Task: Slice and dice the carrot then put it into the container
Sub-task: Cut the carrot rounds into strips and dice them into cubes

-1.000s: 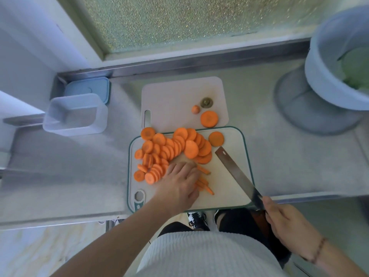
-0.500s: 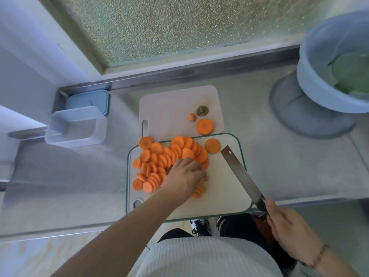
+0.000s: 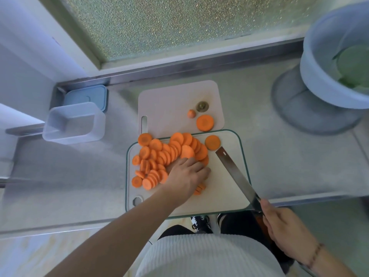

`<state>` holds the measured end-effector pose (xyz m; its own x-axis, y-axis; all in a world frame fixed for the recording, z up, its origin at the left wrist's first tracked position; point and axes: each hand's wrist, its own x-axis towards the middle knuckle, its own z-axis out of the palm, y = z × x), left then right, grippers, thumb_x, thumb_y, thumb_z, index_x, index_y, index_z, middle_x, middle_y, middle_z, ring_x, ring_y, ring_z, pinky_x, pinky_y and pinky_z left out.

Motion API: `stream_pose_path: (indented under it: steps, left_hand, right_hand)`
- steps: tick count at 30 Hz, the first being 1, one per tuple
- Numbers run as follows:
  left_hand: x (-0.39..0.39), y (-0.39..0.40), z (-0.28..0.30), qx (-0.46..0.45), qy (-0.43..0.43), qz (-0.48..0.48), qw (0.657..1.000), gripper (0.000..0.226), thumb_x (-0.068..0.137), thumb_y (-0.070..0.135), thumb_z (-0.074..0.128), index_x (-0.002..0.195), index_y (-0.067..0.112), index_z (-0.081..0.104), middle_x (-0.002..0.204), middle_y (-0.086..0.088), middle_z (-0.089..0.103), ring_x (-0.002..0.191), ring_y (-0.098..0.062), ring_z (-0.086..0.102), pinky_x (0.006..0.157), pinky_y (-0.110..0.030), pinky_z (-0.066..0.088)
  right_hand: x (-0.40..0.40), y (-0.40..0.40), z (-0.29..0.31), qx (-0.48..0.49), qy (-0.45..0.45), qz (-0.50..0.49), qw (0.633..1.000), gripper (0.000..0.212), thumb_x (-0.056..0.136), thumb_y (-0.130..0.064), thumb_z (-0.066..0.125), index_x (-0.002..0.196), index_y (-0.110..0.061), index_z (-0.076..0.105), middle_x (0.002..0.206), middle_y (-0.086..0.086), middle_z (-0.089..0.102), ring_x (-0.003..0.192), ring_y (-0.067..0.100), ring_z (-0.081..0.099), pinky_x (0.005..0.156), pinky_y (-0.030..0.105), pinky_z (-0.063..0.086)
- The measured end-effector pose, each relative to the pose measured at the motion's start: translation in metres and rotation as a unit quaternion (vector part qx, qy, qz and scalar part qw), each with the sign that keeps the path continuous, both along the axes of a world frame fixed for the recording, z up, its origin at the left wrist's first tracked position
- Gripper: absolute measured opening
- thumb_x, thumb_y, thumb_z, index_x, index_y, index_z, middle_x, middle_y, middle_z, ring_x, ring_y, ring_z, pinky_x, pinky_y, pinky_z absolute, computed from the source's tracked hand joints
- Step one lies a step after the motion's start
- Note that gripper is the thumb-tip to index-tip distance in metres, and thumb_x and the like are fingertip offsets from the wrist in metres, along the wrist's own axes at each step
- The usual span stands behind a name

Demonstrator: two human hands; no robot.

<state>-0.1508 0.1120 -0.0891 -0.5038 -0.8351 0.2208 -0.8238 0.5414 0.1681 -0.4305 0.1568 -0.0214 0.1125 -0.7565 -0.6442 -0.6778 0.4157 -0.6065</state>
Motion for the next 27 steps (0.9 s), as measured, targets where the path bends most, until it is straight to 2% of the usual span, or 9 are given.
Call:
stream_pose_path:
  steps: [6,8,11,13,16,19,22,25,27]
  left_hand:
    - [0.007,-0.001,0.004,-0.001,-0.025,-0.051,0.998,0.024,0.092,0.014,0.049,0.098,0.013,0.072,0.096,-0.005,0.068,0.089,-0.029,0.062,0.077,-0.037,0.039]
    - [0.015,0.001,0.006,0.024,-0.042,-0.066,0.997,0.029,0.096,0.031,0.05,0.11,0.014,0.069,0.107,-0.004,0.065,0.098,-0.029,0.059,0.081,-0.039,0.039]
    - [0.028,0.006,0.005,0.087,-0.075,-0.095,0.989,0.056,0.091,0.056,0.056,0.13,0.015,0.059,0.126,-0.005,0.055,0.108,-0.025,0.052,0.091,-0.041,0.039]
    - [0.033,0.009,0.001,0.105,-0.069,-0.105,0.986,0.061,0.087,0.053,0.066,0.133,0.014,0.056,0.129,-0.006,0.049,0.108,-0.027,0.055,0.09,-0.04,0.047]
    - [0.036,0.013,-0.007,0.149,0.013,-0.097,0.984,0.053,0.088,0.037,0.069,0.132,0.012,0.054,0.127,-0.007,0.044,0.1,-0.03,0.062,0.073,-0.038,0.059]
    - [0.032,0.023,-0.013,0.164,0.063,-0.032,0.984,0.05,0.09,0.041,0.056,0.132,0.014,0.051,0.127,-0.005,0.042,0.098,-0.031,0.063,0.065,-0.04,0.06]
    - [0.008,0.04,-0.014,0.12,0.102,0.073,0.985,0.045,0.08,0.033,0.076,0.118,0.01,0.065,0.118,-0.003,0.048,0.087,-0.026,0.066,0.063,-0.029,0.056]
    - [-0.028,0.052,-0.014,0.115,0.156,0.157,0.968,0.042,0.077,0.034,0.073,0.111,0.011,0.068,0.113,0.002,0.046,0.084,-0.022,0.066,0.062,-0.027,0.056]
    - [-0.045,0.055,-0.015,0.119,0.152,0.196,0.962,0.045,0.074,0.031,0.083,0.111,0.01,0.069,0.114,0.001,0.045,0.086,-0.021,0.067,0.061,-0.025,0.057]
  right_hand:
    - [0.005,0.0,0.002,0.002,-0.004,0.004,1.0,0.077,0.063,-0.095,0.019,0.045,-0.022,0.03,0.044,-0.008,0.028,0.042,0.008,0.026,0.053,0.027,0.027]
    - [0.006,0.001,0.001,0.002,0.001,0.006,1.0,0.078,0.062,-0.096,0.019,0.045,-0.021,0.03,0.043,-0.008,0.029,0.042,0.007,0.026,0.052,0.026,0.027]
    - [0.006,0.003,-0.001,0.007,-0.002,0.0,1.0,0.078,0.06,-0.098,0.02,0.046,-0.022,0.031,0.044,-0.008,0.029,0.041,0.006,0.026,0.051,0.026,0.027]
    - [0.006,0.005,-0.003,0.005,-0.001,0.006,1.0,0.077,0.061,-0.097,0.019,0.047,-0.022,0.031,0.044,-0.008,0.029,0.042,0.006,0.027,0.052,0.025,0.028]
    - [0.008,0.007,-0.005,-0.002,-0.003,0.015,1.0,0.075,0.065,-0.094,0.021,0.048,-0.021,0.031,0.045,-0.008,0.029,0.043,0.007,0.027,0.053,0.026,0.028]
    - [0.007,0.008,-0.007,-0.01,0.002,0.023,1.0,0.073,0.068,-0.09,0.023,0.05,-0.02,0.031,0.046,-0.007,0.029,0.045,0.009,0.028,0.053,0.027,0.028]
    - [0.007,0.008,-0.006,-0.015,0.01,0.037,0.999,0.07,0.073,-0.086,0.023,0.051,-0.02,0.03,0.045,-0.007,0.03,0.045,0.008,0.029,0.053,0.028,0.029]
    - [0.009,0.006,-0.005,-0.015,0.028,0.045,0.998,0.065,0.081,-0.078,0.022,0.055,-0.019,0.03,0.044,-0.006,0.031,0.044,0.006,0.029,0.053,0.027,0.029]
    - [0.012,0.005,-0.002,-0.017,0.041,0.05,0.998,0.06,0.079,-0.072,0.025,0.055,-0.017,0.03,0.044,-0.007,0.031,0.043,0.007,0.03,0.053,0.027,0.028]
